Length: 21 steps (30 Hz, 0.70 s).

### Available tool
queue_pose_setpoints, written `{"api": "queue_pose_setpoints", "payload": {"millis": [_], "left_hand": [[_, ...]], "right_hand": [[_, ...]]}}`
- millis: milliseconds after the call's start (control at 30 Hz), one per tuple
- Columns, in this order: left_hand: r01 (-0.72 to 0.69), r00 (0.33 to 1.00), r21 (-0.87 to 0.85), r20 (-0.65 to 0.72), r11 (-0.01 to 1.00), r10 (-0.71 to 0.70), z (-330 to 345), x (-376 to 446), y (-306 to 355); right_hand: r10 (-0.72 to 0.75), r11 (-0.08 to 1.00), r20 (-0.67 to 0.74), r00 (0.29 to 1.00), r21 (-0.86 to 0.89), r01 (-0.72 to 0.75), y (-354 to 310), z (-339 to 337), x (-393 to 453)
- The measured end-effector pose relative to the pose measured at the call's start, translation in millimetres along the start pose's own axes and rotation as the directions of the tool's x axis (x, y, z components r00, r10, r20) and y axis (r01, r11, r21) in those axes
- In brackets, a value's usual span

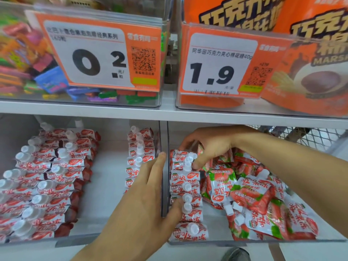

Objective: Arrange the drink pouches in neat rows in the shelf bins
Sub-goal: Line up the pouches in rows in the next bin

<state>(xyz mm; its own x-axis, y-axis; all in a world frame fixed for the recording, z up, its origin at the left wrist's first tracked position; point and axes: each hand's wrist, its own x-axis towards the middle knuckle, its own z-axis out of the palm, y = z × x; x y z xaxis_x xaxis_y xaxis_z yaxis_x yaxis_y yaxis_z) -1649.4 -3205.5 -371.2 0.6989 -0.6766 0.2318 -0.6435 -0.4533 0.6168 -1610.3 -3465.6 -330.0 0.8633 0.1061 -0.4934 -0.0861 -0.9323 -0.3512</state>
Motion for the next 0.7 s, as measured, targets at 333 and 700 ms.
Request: {"api": "queue_pose_setpoints", "payload": {"millis": [333, 700], "left_hand": [[0.015, 0.999, 0.016, 0.032, 1.0, -0.015, -1, 2, 2], [0.011, 0.998, 0.017, 0.056, 1.0, -0.012, -3, 1, 1]], "right_hand": [[0.035, 0.985, -0.067, 0.997, 0.172, -0.023, -5, 5, 1], [0.063, 0.968, -0.094, 0.994, 0.247, -0.038, -18, 17, 2]]}}
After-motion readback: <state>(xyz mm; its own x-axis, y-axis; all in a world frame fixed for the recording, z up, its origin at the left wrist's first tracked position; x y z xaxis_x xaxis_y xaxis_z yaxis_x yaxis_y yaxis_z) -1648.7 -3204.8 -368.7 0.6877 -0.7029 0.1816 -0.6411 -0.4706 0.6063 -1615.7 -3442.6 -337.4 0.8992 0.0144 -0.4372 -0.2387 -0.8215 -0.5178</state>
